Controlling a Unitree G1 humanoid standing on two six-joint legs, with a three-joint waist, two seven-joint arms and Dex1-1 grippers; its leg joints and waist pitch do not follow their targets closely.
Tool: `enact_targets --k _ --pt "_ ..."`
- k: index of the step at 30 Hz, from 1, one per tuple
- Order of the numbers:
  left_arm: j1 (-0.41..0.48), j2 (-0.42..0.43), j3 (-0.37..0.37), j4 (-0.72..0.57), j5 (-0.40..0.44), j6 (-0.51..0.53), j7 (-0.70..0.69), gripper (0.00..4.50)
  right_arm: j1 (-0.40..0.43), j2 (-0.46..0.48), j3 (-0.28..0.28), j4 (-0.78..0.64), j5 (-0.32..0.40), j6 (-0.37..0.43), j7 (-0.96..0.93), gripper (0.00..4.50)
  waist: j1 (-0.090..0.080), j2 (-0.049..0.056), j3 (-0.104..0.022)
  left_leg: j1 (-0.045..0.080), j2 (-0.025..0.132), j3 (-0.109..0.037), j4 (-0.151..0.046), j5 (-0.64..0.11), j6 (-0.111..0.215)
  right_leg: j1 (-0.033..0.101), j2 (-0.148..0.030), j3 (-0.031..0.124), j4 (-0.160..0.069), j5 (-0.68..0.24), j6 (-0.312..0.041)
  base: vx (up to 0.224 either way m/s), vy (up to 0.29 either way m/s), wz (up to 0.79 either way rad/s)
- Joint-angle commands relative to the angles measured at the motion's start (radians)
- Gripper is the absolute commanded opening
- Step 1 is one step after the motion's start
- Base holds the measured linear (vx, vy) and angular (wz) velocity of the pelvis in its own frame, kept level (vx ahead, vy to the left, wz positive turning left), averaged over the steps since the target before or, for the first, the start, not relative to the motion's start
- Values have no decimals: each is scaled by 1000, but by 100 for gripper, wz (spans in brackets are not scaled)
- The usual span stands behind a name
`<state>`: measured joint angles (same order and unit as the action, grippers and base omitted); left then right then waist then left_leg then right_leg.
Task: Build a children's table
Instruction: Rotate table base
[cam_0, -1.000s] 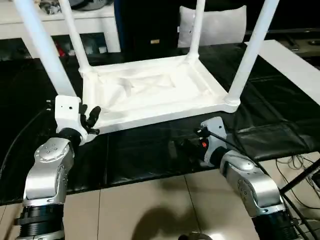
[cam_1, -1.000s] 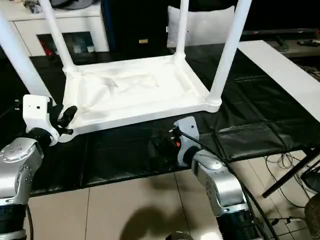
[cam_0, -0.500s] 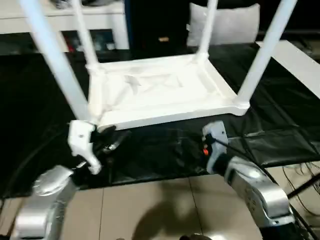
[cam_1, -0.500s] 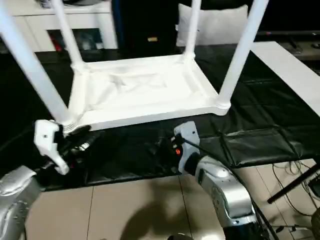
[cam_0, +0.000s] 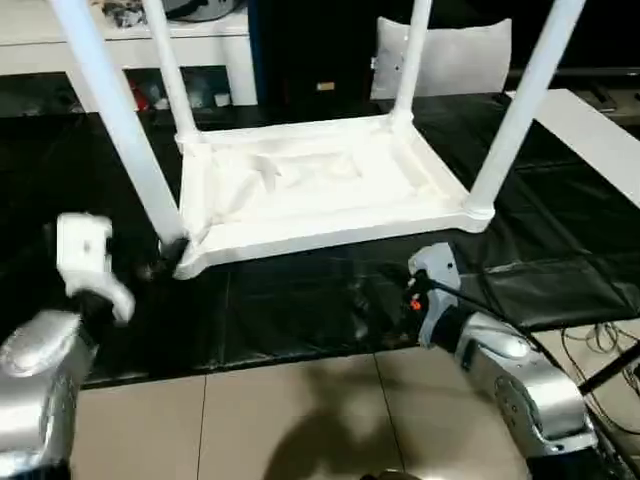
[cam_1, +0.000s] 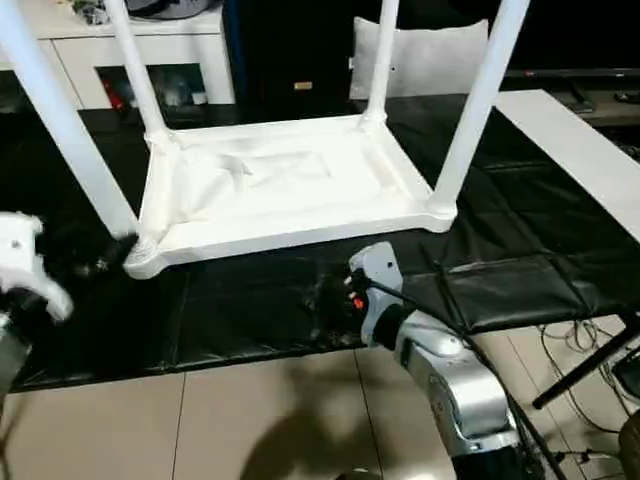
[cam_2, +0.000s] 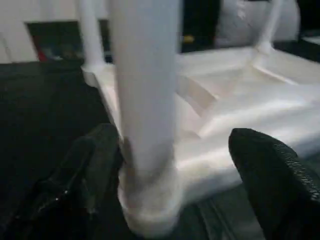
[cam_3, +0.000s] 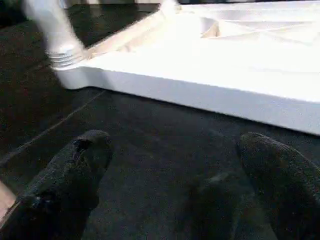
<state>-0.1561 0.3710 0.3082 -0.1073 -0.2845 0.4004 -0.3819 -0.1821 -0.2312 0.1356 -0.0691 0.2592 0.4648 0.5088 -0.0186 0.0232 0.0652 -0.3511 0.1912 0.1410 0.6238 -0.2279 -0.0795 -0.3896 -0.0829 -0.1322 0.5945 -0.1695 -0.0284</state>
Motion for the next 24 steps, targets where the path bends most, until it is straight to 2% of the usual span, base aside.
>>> enact_targets --k 1,2,3,4,6,8,12,13,14,15,16,17,18,19,20,21,22,23,24 --pt "-20 -6 3 31 -4 -15 9 424 -13 3 -13 12 -20 -14 -29 450 0 10 -69 -11 31 -8 -85 -169 32 50 -58 64 -73 -286 -131 0 0 0" --pt "-30 -6 -1 43 -3 -21 2 429 -16 6 -14 14 -18 -12 -31 450 0 9 -70 -14 31 -8 -85 -154 35 52 -59 66 -71 -266 -136 0 0 0" --pt "-43 -8 -5 59 -3 -22 0 442 -20 7 -16 19 -21 -12 -36 450 3 12 -72 -10 32 -4 -83 -132 39 49 -58 71 -67 -231 -151 0 0 0" --pt "-52 -10 -7 71 -3 -24 -1 442 -23 8 -17 22 -24 -13 -39 450 2 10 -74 -14 29 -3 -80 -104 46 55 -58 73 -63 -202 -163 0 0 0" --pt "-90 1 -26 132 33 -46 11 442 -34 13 -22 39 -37 -20 -60 450 3 8 -78 -15 27 -1 -76 -59 58 55 -56 75 -58 -155 -174 0 0 0" --pt "-126 2 -23 184 50 -57 42 442 -44 22 -26 52 -48 -24 -84 450 5 13 -79 -15 26 1 -73 -41 66 54 -55 75 -55 -129 -186 0 0 0" --pt "-188 -9 -22 242 29 -58 45 442 -62 45 -30 87 -73 -26 -134 450 4 12 -75 -9 27 3 -77 -100 49 51 -56 73 -64 -207 -182 0 0 0" --pt "-190 -11 -27 241 22 -54 32 442 -66 45 -30 94 -75 -26 -137 450 4 6 -73 -10 30 3 -78 -112 44 51 -57 74 -66 -227 -179 0 0 0" --pt "-192 -15 -49 233 -6 -41 -28 442 -80 48 -34 122 -82 -26 -148 450 6 7 -72 -10 31 2 -79 -115 42 52 -59 74 -65 -235 -178 0 0 0" --pt "-188 -16 -95 206 -56 -19 -147 442 -111 52 -42 177 -90 -21 -168 450 8 0 -74 -11 30 3 -79 -105 40 51 -62 76 -63 -247 -181 0 0 0" --pt "-186 -14 -111 193 -70 -9 -181 442 -121 54 -45 195 -92 -18 -175 450 9 4 -72 -9 30 5 -79 -104 35 48 -62 77 -65 -252 -185 0 0 0" --pt "-183 -13 -127 179 -86 4 -216 442 -133 55 -48 216 -97 -16 -184 450 9 4 -72 -9 30 5 -79 -104 35 48 -62 77 -65 -252 -185 0 0 0" --pt "-177 -6 -158 156 -111 32 -276 442 -155 53 -50 259 -112 -19 -204 450 19 8 -74 3 33 10 -77 -94 29 38 -60 81 -60 -227 -204 0 0 0" --pt "-175 0 -179 145 -122 42 -311 442 -170 52 -53 289 -120 -22 -217 450 29 0 -75 6 34 13 -79 -83 29 37 -59 84 -54 -200 -215 0 0 0" --pt "-178 5 -195 144 -126 51 -334 442 -185 51 -60 320 -122 -24 -226 450 32 2 -74 6 33 14 -79 -81 31 37 -57 84 -54 -192 -216 0 0 0" --pt "-205 16 -255 158 -132 61 -420 442 -244 38 -73 450 -142 -43 -257 450 36 -11 -76 1 31 16 -79 -65 32 42 -57 86 -49 -185 -212 0 0 0" --pt "-216 15 -266 165 -135 64 -436 442 -260 32 -71 484 -150 -51 -261 450 42 -10 -77 2 27 18 -79 -55 28 40 -56 87 -46 -197 -211 0 0 0" --pt "-254 3 -287 191 -145 72 -473 442 -305 16 -70 585 -169 -80 -271 450 47 -11 -76 10 29 21 -78 -60 25 36 -58 89 -50 -198 -211 0 0 0" --pt "-268 -4 -292 200 -150 75 -483 442 -320 13 -74 618 -171 -91 -275 450 46 -12 -73 11 26 26 -77 -84 15 32 -55 92 -51 -210 -214 0 0 0"
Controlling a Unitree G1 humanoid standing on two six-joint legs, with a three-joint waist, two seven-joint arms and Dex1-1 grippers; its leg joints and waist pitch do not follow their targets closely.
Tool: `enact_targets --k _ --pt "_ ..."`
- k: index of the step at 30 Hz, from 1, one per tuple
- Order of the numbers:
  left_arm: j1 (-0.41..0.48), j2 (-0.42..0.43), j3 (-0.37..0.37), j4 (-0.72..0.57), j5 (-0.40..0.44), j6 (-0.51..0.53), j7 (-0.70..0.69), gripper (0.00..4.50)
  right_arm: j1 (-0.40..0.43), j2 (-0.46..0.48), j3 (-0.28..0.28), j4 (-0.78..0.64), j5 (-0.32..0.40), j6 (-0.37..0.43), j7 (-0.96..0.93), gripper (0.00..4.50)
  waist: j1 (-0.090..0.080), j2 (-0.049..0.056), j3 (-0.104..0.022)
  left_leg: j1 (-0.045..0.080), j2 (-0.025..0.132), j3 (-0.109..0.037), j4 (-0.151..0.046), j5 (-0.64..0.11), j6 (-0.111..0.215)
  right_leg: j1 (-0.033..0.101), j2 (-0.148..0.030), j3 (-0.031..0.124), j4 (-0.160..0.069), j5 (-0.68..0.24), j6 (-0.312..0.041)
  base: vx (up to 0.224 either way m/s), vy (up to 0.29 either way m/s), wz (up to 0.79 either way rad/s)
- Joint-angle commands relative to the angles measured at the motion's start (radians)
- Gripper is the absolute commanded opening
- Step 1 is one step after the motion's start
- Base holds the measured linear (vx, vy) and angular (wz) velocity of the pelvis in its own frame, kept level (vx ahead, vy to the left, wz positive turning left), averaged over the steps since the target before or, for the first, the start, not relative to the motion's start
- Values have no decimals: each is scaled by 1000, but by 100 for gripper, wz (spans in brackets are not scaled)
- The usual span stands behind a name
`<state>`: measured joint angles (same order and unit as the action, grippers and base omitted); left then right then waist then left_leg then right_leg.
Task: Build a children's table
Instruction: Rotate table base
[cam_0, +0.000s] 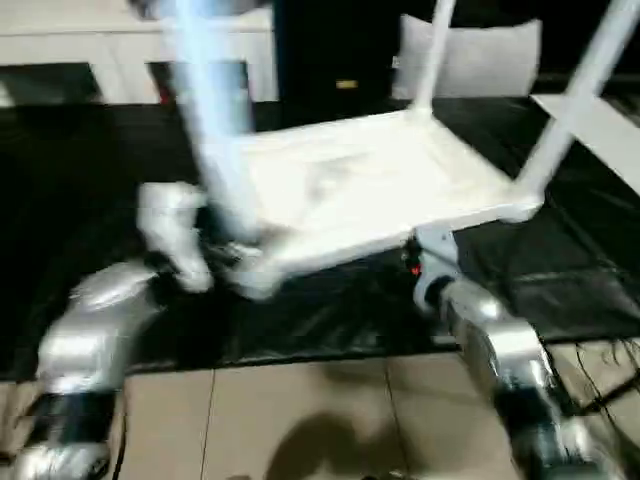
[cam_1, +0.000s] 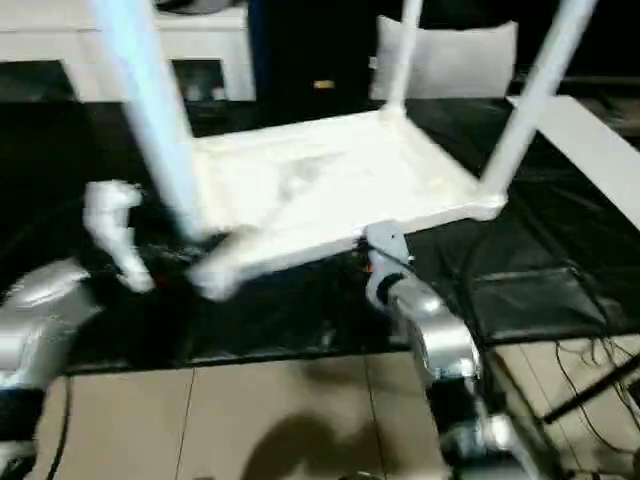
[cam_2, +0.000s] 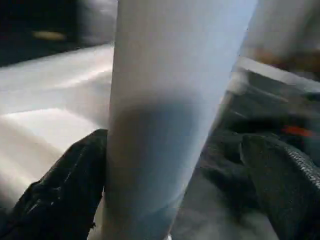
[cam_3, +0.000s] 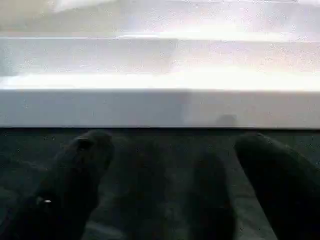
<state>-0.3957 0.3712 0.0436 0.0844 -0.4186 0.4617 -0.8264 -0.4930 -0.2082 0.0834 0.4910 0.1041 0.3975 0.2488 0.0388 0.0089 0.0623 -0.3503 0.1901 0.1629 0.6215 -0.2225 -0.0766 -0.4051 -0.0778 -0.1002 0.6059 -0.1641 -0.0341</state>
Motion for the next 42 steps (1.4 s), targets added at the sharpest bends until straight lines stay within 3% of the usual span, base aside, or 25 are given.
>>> enact_targets --k 1,2,3,4,6,9,11,15,23,29,30,33,34,37,41,42 --pt "-33 -6 -31 11 -14 13 -41 442 -14 -11 -23 68 -17 -26 -17 450 -11 -11 -70 3 28 6 -76 -103 8 56 -62 63 -63 -229 -199 0 0 0" --pt "-55 -14 -47 32 1 8 -51 442 -40 -17 -25 121 -24 -37 -24 450 -13 -12 -69 -6 27 4 -78 -102 8 63 -64 63 -59 -240 -190 0 0 0" --pt "-55 -14 -47 32 1 8 -51 442 -40 -17 -25 121 -24 -37 -24 450 -13 -9 -68 -4 25 5 -76 -115 3 61 -64 63 -67 -291 -167 0 0 0" --pt "-93 -40 -66 68 17 -8 -57 442 -76 -18 -27 188 -30 -61 -11 450 -15 -17 -71 -4 26 5 -75 -105 7 61 -66 64 -66 -296 -158 0 0 0" --pt "-120 -68 -96 75 7 -13 -84 442 -111 -7 -23 247 -31 -104 20 450 -18 -22 -73 -6 25 6 -72 -96 14 62 -64 64 -67 -292 -155 0 0 0" --pt "-109 -71 -131 23 -36 33 -132 442 -142 7 -17 295 -34 -145 29 450 -16 -15 -76 -6 31 7 -70 -69 25 60 -66 65 -58 -246 -184 0 0 0" --pt "-90 -69 -151 -19 -61 60 -157 442 -154 15 -15 312 -34 -163 35 450 -19 -17 -77 -11 30 6 -70 -52 30 64 -64 64 -53 -211 -195 0 0 0" --pt "-46 -76 -188 -115 -104 107 -186 442 -176 32 -20 342 -36 -195 47 450 -40 -15 -77 -11 33 7 -68 -63 50 63 -63 62 -52 -191 -228 0 0 0" --pt "2 -136 -264 -209 -111 125 -150 442 -213 72 0 389 -54 -246 77 450 -56 -24 -72 -14 31 8 -67 -103 50 62 -61 61 -61 -268 -213 0 0 0" --pt "-46 -192 -259 -108 7 11 -48 442 -232 86 5 424 -72 -286 83 450 -59 -25 -72 -15 29 6 -67 -117 52 61 -59 59 -70 -319 -174 0 0 0" --pt "-54 -195 -258 -103 6 11 -46 442 -231 89 6 424 -72 -292 105 450 -58 -21 -73 -13 30 6 -66 -115 52 59 -59 60 -68 -311 -175 0 0 0" --pt "-67 -201 -255 -91 6 3 -42 442 -229 93 7 423 -71 -298 129 450 -56 -22 -74 -14 32 6 -67 -104 59 60 -60 60 -65 -283 -188 0 0 0" --pt "-84 -215 -251 -68 15 -20 -27 442 -229 94 5 427 -75 -308 124 450 -56 -17 -75 -12 33 6 -66 -85 65 59 -57 60 -63 -239 -205 0 0 0" --pt "-110 -244 -236 -18 49 -94 5 442 -229 90 -1 437 -75 -327 125 450 -55 -17 -79 -15 33 5 -65 -63 76 64 -59 60 -57 -183 -226 0 0 0" --pt "-171 -290 -181 96 86 -189 113 442 -204 49 -38 419 -67 -335 97 450 -50 -21 -78 -14 30 8 -63 -73 85 66 -58 61 -61 -193 -225 0 0 0" --pt "-190 -294 -181 142 105 -219 136 442 -184 30 -56 396 -59 -331 99 450 -48 -23 -78 -13 28 8 -62 -88 82 67 -59 60 -66 -233 -207 0 0 0"
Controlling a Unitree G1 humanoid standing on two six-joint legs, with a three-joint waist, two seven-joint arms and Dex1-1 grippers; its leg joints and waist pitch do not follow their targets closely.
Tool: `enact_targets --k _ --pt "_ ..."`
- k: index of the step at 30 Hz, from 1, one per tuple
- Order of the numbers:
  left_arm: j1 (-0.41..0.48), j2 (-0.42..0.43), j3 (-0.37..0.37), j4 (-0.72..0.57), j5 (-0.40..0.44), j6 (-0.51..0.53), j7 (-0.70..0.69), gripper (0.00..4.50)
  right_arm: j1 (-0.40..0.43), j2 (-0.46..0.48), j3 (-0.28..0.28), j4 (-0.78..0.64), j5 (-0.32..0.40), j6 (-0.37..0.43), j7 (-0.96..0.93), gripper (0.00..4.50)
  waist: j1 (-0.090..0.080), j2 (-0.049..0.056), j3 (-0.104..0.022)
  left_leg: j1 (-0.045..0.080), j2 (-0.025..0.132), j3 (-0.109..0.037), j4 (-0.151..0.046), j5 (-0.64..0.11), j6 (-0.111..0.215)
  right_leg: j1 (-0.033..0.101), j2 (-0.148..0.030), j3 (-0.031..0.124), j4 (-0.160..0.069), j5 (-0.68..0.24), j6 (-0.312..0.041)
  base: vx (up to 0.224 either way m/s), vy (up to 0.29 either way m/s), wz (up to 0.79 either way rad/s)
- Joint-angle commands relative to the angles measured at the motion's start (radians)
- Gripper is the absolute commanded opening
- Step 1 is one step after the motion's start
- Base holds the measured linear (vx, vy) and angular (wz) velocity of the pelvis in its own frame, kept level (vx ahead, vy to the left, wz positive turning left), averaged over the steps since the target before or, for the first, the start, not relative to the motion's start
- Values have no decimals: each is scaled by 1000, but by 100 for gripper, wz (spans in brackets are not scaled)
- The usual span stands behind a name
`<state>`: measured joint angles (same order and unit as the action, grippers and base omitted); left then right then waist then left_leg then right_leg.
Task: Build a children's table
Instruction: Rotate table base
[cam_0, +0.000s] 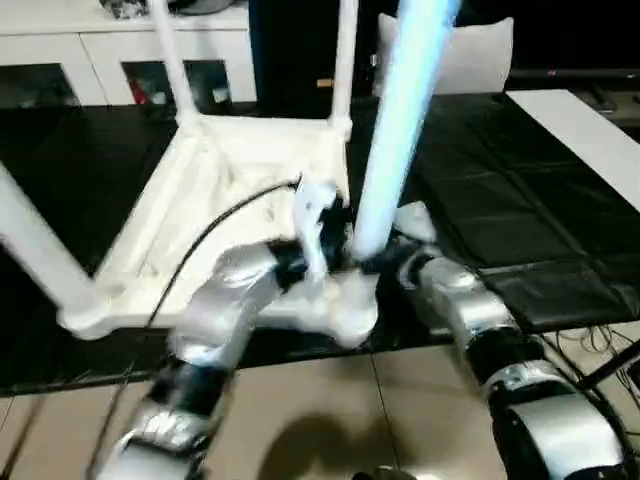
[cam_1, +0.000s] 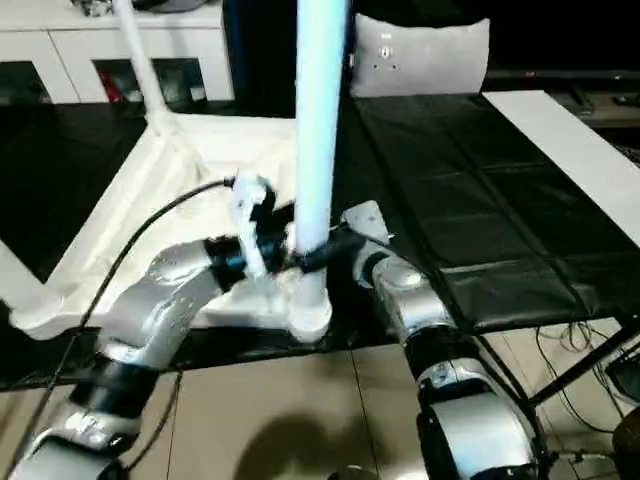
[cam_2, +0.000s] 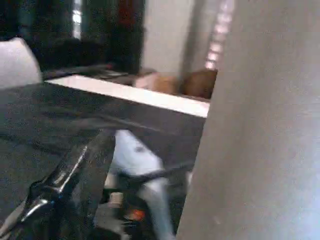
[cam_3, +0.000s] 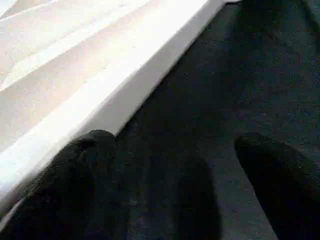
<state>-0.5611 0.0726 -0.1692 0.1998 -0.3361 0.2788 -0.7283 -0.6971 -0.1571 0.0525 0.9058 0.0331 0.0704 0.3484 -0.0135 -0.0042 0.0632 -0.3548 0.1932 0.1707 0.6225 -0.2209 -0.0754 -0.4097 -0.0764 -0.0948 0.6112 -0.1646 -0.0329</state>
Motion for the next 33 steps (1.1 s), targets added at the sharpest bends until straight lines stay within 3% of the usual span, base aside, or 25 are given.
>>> enact_targets --k 1,5,7,12,14,15,16,17,21,24,26,27,28,29,30,31,32,33 --pt "-32 5 30 46 33 -49 47 442 30 -29 -32 -30 16 -1 1 450 4 -10 -79 -9 25 0 -63 -90 80 72 -60 54 -71 -233 -208 0 0 0" --pt "-102 4 31 214 120 -164 139 442 119 -65 -57 -153 38 32 18 450 7 -16 -78 -11 19 -1 -63 -94 84 72 -56 51 -81 -284 -161 0 0 0" --pt "-127 -6 48 266 125 -196 153 442 161 -75 -62 -205 44 47 20 450 4 -17 -77 -13 15 0 -63 -102 89 71 -52 49 -89 -308 -139 0 0 0" --pt "-187 -21 46 404 179 -262 245 442 272 -93 -83 -352 58 99 15 450 1 -19 -77 -14 14 -3 -63 -120 90 69 -52 44 -98 -384 -113 0 0 0" --pt "-187 -30 53 423 175 -271 248 442 300 -92 -86 -411 65 121 14 450 -2 -15 -77 -15 15 -5 -64 -123 91 68 -55 43 -97 -395 -112 0 0 0" --pt "-179 -35 60 418 167 -278 250 442 316 -91 -88 -449 69 134 11 450 2 -18 -76 -9 13 -1 -62 -129 94 63 -52 43 -105 -409 -100 0 0 0" --pt "-178 -38 64 421 165 -286 251 442 324 -91 -88 -468 71 142 9 450 1 -19 -77 -13 16 -4 -64 -120 98 66 -53 44 -99 -392 -108 0 0 0" --pt "-143 -47 72 369 132 -277 219 442 349 -86 -97 -536 89 168 4 450 2 -19 -77 -16 15 -4 -65 -115 102 67 -53 43 -102 -389 -106 0 0 0" --pt "8 -46 54 147 42 -213 118 442 428 -72 -108 -744 164 252 18 450 4 -15 -78 -15 29 -6 -69 -113 118 67 -58 48 -91 -321 -156 0 0 0" --pt "108 -22 38 9 18 -177 123 442 473 -69 -100 -849 182 255 32 450 1 -8 -78 -13 36 -5 -71 -116 116 58 -57 52 -84 -281 -172 0 0 0" --pt "249 21 42 -170 6 -119 178 442 532 -72 -87 -963 194 272 41 450 0 -15 -77 -16 39 -6 -72 -124 102 61 -58 52 -81 -292 -163 0 0 0" --pt "303 38 46 -237 6 -79 199 442 556 -73 -85 -1009 205 302 38 450 -1 -12 -70 -17 46 -8 -78 -133 97 58 -60 54 -81 -306 -157 0 0 0" --pt "303 38 46 -237 6 -79 199 442 556 -73 -85 -1009 205 302 38 450 -3 -10 -68 -14 43 -5 -78 -147 93 53 -55 54 -85 -322 -150 0 0 0" --pt "360 51 59 -311 6 -35 222 442 586 -72 -78 -1061 228 323 44 450 -7 -18 -67 -11 35 -3 -76 -185 76 50 -51 52 -92 -394 -119 0 0 0" --pt "360 51 59 -311 6 -35 222 442 586 -72 -78 -1061 228 323 44 450 -3 -14 -64 -9 37 -5 -78 -189 75 48 -54 54 -98 -417 -109 0 0 0" --pt "432 53 93 -408 5 23 269 442 626 -71 -66 -1130 240 337 41 450 -6 -18 -59 -8 34 -3 -78 -212 65 41 -50 52 -103 -465 -89 0 0 0" --pt "432 53 93 -408 5 23 269 442 626 -71 -66 -1130 240 337 41 450 -5 -17 -60 -13 38 -7 -80 -211 58 48 -55 53 -100 -467 -81 0 0 0" --pt "464 49 115 -450 9 47 301 442 644 -67 -60 -1159 233 331 32 450 -5 -18 -58 -12 38 -7 -82 -224 51 42 -54 52 -105 -497 -58 0 0 0"
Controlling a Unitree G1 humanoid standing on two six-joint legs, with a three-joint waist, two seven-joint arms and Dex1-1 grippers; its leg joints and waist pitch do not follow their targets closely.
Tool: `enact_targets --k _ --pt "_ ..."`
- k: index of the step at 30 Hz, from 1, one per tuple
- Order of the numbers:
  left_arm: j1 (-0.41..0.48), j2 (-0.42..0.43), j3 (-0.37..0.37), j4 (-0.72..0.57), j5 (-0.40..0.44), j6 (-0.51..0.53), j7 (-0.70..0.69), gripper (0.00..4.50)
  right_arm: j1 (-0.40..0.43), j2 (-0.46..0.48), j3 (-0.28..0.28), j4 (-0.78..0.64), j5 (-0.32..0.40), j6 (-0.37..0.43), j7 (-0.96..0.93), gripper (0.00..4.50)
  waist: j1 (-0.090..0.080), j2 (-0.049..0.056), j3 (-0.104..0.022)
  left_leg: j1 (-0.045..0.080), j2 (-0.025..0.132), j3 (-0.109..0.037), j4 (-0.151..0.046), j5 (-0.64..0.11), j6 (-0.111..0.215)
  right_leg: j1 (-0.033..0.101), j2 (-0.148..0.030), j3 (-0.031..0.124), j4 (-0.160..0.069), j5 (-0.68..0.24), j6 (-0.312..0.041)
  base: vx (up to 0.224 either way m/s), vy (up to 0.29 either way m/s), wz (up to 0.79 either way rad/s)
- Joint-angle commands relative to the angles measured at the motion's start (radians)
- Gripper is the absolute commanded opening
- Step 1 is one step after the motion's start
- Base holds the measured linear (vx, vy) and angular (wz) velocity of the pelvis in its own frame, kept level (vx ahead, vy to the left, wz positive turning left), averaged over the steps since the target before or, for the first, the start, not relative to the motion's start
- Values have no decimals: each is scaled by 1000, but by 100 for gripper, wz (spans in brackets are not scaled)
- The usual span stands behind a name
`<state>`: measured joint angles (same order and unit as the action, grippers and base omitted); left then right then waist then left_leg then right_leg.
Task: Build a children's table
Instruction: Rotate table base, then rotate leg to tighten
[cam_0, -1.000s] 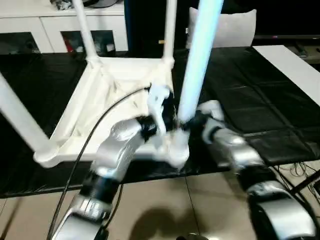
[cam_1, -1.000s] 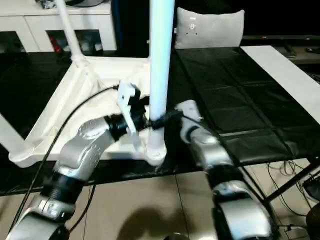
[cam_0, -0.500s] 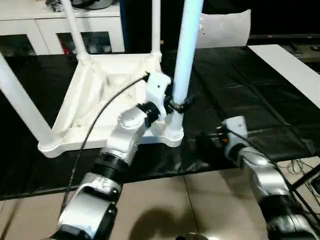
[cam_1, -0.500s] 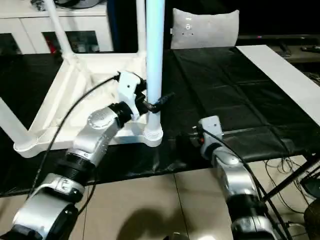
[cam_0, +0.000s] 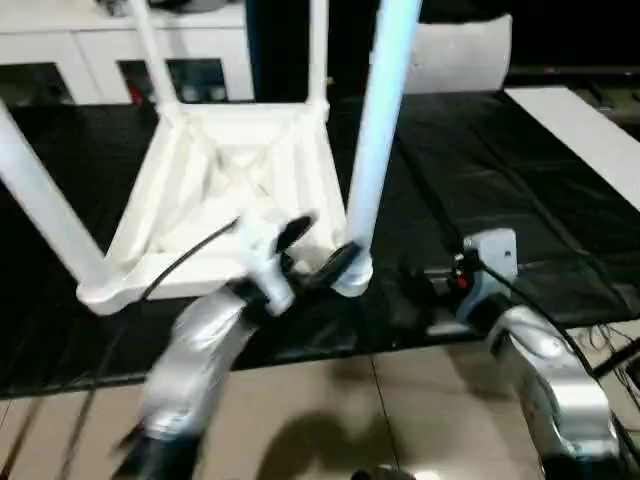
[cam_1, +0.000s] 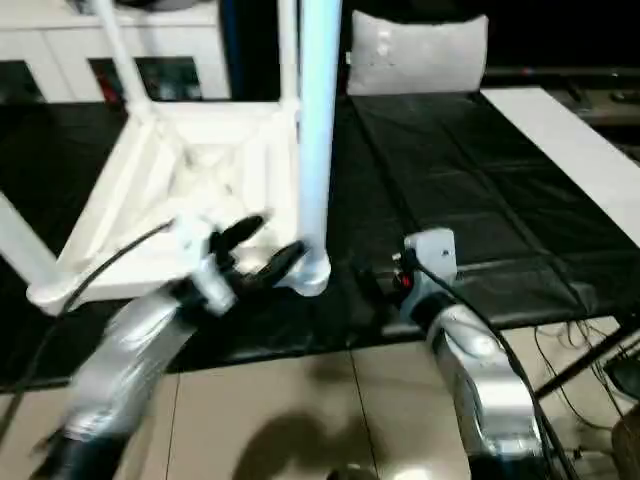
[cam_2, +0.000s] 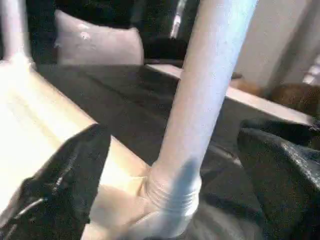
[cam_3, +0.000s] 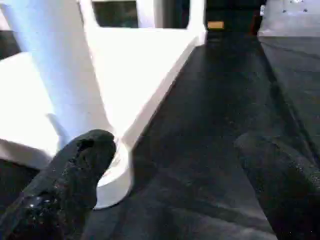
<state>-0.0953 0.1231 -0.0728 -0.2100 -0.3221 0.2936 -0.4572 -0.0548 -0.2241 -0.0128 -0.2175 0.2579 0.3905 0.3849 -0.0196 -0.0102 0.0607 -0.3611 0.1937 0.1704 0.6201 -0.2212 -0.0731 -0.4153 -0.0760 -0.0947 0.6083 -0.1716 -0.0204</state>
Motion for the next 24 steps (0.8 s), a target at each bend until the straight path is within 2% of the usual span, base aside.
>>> enact_targets --k 1,2,3,4,6,8,9,11,12,13,14,15,16,17,18,19,20,21,22,23,24 --pt "14 -10 50 -57 50 41 89 442 13 2 9 -66 3 77 -33 450 -1 -12 -53 -7 33 -7 -80 -230 48 46 -52 51 -107 -507 -58 0 0 0" --pt "39 -11 98 -100 96 92 198 442 42 19 13 -135 6 155 -78 450 -4 -26 -52 -8 29 -9 -79 -244 34 46 -44 48 -109 -527 -23 0 0 0" --pt "39 -11 98 -100 96 92 198 442 42 19 13 -135 6 155 -78 450 -1 -21 -51 -6 27 -11 -79 -249 30 44 -46 48 -110 -541 -12 0 0 0" --pt "45 -10 107 -114 106 104 229 442 52 24 15 -156 5 165 -90 450 -4 -20 -49 -6 22 -12 -77 -263 24 39 -46 45 -119 -583 15 0 0 0" --pt "70 -16 99 -146 84 143 252 442 80 56 19 -217 9 253 -151 450 -6 -20 -50 -1 18 -16 -76 -281 10 32 -43 40 -128 -611 48 0 0 0" --pt "90 -23 77 -156 88 142 251 442 101 64 22 -236 2 244 -163 450 -7 -20 -51 0 21 -19 -80 -293 10 32 -44 39 -130 -602 52 0 0 0" --pt "107 -39 69 -169 100 142 269 442 123 82 6 -244 3 224 -182 450 -5 -20 -55 -1 32 -22 -87 -275 10 36 -48 47 -121 -512 26 0 0 0" --pt "111 -46 70 -177 104 141 280 442 128 88 -2 -245 6 222 -191 450 -4 -17 -56 -3 35 -21 -91 -267 12 37 -46 51 -114 -443 -2 0 0 0" --pt "118 -65 79 -188 104 142 302 442 135 87 -9 -244 13 202 -185 450 -4 -21 -57 -2 37 -21 -92 -277 10 40 -47 51 -111 -434 -8 0 0 0" --pt "121 -73 82 -201 108 153 314 442 137 83 -11 -249 13 193 -178 450 -4 -18 -56 2 39 -22 -96 -307 4 43 -49 50 -109 -446 -12 0 0 0" --pt "122 -76 83 -210 110 163 321 442 138 80 -11 -253 14 190 -173 450 -8 -25 -53 13 39 -23 -99 -387 -3 44 -48 46 -117 -509 -1 0 0 0" --pt "123 -80 84 -217 107 171 331 442 134 80 -13 -256 15 203 -177 450 -12 -26 -45 30 36 -26 -101 -478 -4 41 -44 36 -125 -594 10 0 0 0" --pt "126 -76 78 -221 106 178 331 442 128 78 -12 -254 16 204 -173 450 -19 -24 -37 52 30 -29 -97 -558 -2 38 -38 19 -142 -697 32 0 0 0" --pt "126 -75 77 -222 106 180 330 442 126 77 -11 -253 16 204 -172 450 -19 -24 -37 52 30 -29 -97 -558 -2 38 -38 19 -142 -697 32 0 0 0" --pt "130 -68 67 -225 107 186 330 442 119 71 -8 -252 15 206 -165 450 -34 -23 -25 93 26 -30 -85 -655 5 28 -25 -14 -169 -792 50 0 0 0" --pt "133 -63 62 -221 113 183 328 442 111 61 -2 -247 13 201 -153 450 -43 -28 -18 104 26 -29 -82 -681 9 23 -19 -29 -179 -801 55 0 0 0" --pt "133 -62 61 -220 114 183 328 442 111 61 -1 -247 13 201 -152 450 -58 -22 -17 102 35 -39 -91 -704 11 49 -27 -40 -171 -761 53 57 11 -7" --pt "135 -61 60 -220 117 182 328 442 108 57 1 -245 12 198 -148 450 -71 -14 -12 96 53 -47 -113 -762 1 71 -30 -44 -147 -699 37 57 11 -7" --pt "132 -59 59 -218 125 178 330 442 103 52 2 -237 10 192 -145 450 -79 -19 -20 91 60 -50 -121 -757 1 84 -45 -22 -125 -636 8 91 6 -6" --pt "129 -56 58 -217 132 176 330 442 99 50 2 -232 8 187 -144 450 -82 -21 -18 92 49 -46 -115 -735 1 79 -51 -17 -134 -662 -1 88 -19 -1" --pt "122 -48 53 -215 139 182 328 442 94 50 0 -225 7 183 -145 450 -86 -24 -28 90 22 -32 -93 -641 4 83 -67 -6 -155 -730 -15 88 -19 -1"
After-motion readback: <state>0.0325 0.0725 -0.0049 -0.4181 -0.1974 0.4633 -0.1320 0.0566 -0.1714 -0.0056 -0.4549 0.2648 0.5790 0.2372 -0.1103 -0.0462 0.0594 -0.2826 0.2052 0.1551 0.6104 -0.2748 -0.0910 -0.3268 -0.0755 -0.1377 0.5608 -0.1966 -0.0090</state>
